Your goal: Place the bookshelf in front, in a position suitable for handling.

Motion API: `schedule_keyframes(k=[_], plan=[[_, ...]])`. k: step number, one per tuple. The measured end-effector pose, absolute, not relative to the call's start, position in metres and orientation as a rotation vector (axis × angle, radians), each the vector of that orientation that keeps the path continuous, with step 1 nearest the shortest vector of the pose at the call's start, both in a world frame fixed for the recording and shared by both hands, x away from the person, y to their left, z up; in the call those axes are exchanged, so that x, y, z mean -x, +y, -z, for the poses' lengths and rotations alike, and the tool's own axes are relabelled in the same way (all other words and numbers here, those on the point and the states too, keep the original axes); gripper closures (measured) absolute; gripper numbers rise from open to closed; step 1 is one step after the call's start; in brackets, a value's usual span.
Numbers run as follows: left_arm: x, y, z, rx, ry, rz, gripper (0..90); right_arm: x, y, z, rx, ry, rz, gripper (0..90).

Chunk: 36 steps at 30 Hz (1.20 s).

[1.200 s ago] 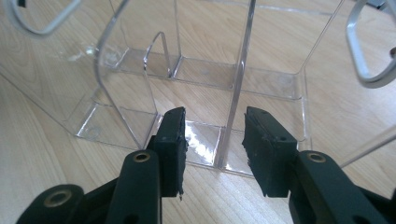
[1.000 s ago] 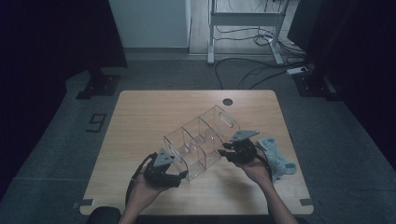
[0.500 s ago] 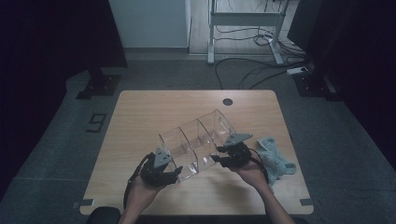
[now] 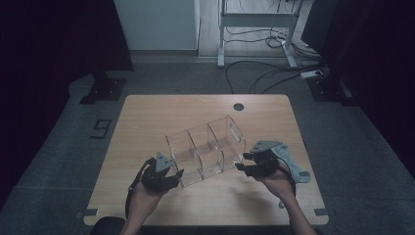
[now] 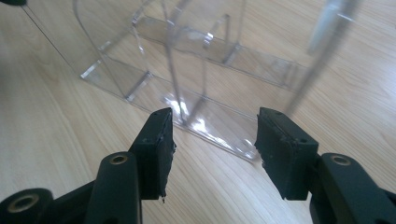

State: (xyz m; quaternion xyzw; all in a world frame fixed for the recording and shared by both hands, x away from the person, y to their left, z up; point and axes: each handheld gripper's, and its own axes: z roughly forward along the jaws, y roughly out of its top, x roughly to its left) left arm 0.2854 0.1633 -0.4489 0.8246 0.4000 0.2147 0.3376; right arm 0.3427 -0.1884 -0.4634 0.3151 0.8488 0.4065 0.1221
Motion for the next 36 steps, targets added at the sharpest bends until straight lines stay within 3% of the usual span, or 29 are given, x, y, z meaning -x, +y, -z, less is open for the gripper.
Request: schedule_keyframes(k=[14,20,36], plan=[[-0.299,0.177,0.451,-2.118,1.107,-0.635,69.3,-0.347,-0.186,0.463,-0.951,2.389,-1.191,42.5],[-0.305,0.183,0.452,-2.094,1.112,-0.601,71.3,-0.356,-0.173,0.463,-0.944,2.359,-1.202,42.2],[-0.322,0.182,0.457,-2.070,1.115,-0.567,72.7,-0.359,-0.174,0.464,-0.981,2.372,-1.179,58.5]])
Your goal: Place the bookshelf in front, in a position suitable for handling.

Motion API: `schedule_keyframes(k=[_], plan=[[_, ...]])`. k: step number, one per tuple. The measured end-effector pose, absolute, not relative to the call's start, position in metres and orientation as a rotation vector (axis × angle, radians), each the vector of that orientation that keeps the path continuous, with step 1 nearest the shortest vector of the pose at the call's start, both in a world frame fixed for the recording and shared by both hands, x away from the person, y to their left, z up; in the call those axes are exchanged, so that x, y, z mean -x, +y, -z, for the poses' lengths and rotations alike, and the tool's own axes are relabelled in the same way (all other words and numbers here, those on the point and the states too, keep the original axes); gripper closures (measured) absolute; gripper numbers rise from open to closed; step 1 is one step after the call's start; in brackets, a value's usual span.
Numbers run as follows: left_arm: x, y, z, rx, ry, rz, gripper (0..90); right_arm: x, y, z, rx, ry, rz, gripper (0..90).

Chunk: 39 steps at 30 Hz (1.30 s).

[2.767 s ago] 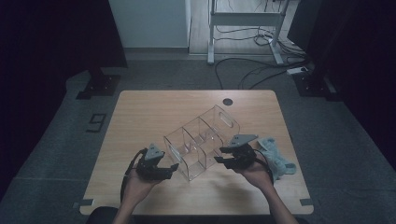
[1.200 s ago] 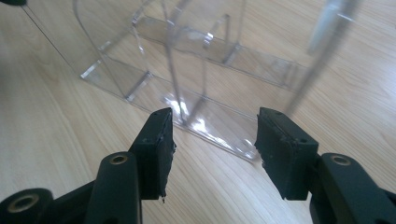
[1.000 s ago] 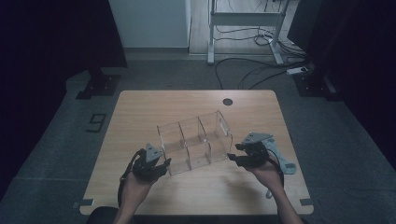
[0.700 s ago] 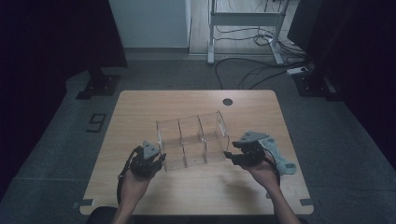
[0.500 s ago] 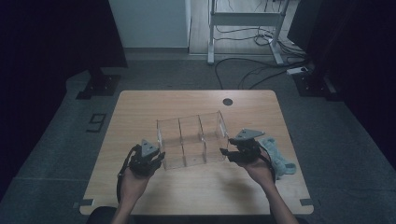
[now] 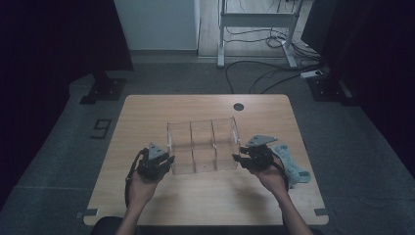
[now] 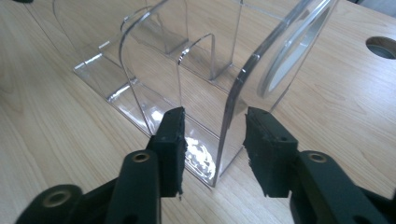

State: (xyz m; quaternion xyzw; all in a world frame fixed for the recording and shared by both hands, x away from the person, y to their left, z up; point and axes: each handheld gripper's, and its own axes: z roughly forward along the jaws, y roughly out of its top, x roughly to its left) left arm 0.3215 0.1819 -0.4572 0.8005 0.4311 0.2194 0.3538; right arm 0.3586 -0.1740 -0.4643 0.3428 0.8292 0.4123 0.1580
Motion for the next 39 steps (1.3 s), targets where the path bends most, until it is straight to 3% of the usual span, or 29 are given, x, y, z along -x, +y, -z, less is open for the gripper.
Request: schedule_keyframes(k=[14,34,36,39], plan=[[-0.352,0.177,0.460,-2.098,1.097,-0.498,72.7,-0.363,-0.185,0.470,-1.023,2.343,-1.127,72.4],[-0.372,0.175,0.465,-2.054,1.110,-0.464,71.7,-0.373,-0.189,0.473,-1.040,2.304,-1.129,72.7],[-0.372,0.176,0.465,-2.052,1.108,-0.461,70.0,-0.372,-0.189,0.473,-1.038,2.305,-1.129,72.0],[-0.371,0.176,0.467,-2.043,1.101,-0.461,56.6,-0.372,-0.189,0.472,-1.037,2.308,-1.151,63.1]])
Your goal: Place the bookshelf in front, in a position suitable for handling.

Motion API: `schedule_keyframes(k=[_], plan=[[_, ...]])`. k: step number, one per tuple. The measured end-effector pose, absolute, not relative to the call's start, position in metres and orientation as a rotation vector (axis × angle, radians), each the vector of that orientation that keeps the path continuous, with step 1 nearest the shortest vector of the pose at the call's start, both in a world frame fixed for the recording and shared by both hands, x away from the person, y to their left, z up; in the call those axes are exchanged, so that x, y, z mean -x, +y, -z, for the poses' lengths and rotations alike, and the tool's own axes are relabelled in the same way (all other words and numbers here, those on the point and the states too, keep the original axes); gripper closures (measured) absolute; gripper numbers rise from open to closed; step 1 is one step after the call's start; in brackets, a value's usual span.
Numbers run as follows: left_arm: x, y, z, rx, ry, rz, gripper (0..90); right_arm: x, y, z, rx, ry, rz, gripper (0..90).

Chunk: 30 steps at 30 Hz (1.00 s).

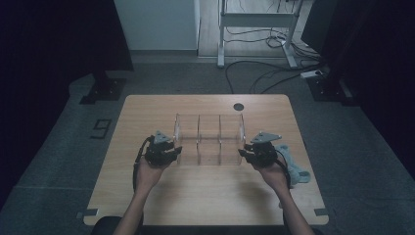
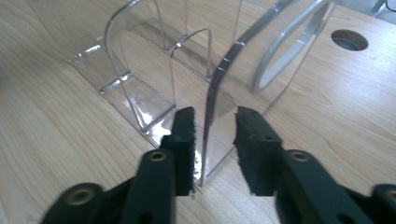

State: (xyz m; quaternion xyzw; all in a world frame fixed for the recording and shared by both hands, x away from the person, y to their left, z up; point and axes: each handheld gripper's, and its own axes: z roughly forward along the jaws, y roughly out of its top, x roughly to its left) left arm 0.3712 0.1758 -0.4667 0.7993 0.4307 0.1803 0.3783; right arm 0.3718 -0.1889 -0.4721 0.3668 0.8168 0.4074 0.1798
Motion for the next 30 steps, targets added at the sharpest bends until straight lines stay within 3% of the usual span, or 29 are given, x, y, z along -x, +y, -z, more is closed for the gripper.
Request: schedule_keyframes(k=[6,9,22,30], plan=[[-0.367,0.178,0.465,-2.034,1.087,-0.469,28.6,-0.368,-0.188,0.467,-1.022,2.286,-1.145,40.0],[-0.363,0.182,0.462,-2.026,1.073,-0.468,21.3,-0.367,-0.191,0.465,-1.031,2.283,-1.162,32.3],[-0.337,0.197,0.449,-2.045,1.006,-0.486,9.9,-0.355,-0.199,0.456,-1.013,2.320,-1.135,14.6],[-0.322,0.204,0.457,-2.079,0.983,-0.493,5.5,-0.342,-0.211,0.458,-1.007,2.340,-1.086,13.2]])
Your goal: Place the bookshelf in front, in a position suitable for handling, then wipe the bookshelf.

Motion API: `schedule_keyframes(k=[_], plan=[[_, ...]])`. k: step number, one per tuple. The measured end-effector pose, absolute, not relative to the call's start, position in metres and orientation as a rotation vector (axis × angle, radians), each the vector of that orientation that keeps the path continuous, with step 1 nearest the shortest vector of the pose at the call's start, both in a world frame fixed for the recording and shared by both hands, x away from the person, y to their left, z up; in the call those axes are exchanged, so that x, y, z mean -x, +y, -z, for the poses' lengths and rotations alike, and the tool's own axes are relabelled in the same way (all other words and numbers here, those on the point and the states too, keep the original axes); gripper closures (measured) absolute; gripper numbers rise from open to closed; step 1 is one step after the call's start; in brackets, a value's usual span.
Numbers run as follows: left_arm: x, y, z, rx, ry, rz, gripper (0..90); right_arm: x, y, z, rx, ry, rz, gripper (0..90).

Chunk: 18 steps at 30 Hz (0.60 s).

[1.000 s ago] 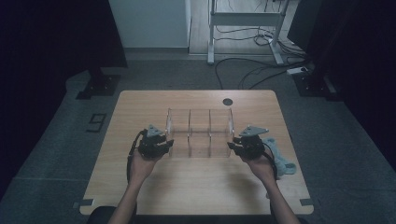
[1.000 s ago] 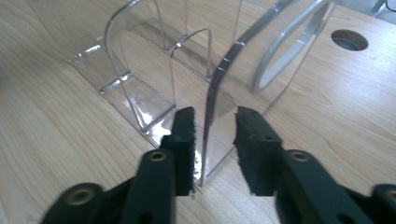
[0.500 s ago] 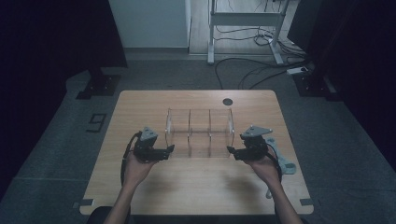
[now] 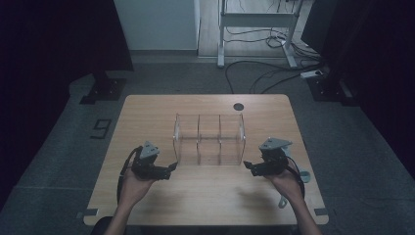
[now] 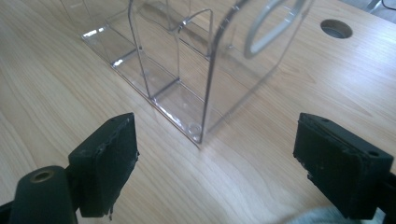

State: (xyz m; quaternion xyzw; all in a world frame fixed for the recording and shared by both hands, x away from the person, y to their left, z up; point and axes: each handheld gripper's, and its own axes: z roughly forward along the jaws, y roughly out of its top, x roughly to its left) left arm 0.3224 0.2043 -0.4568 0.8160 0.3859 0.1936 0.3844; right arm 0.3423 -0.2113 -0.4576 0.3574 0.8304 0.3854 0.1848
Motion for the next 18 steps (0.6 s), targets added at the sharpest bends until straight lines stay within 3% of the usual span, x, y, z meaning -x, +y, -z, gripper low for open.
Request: schedule_keyframes(k=[18], plan=[[-0.300,0.223,0.498,-2.201,1.002,-0.449,0.0,-0.317,-0.252,0.462,-1.077,2.295,-1.088,12.9]])
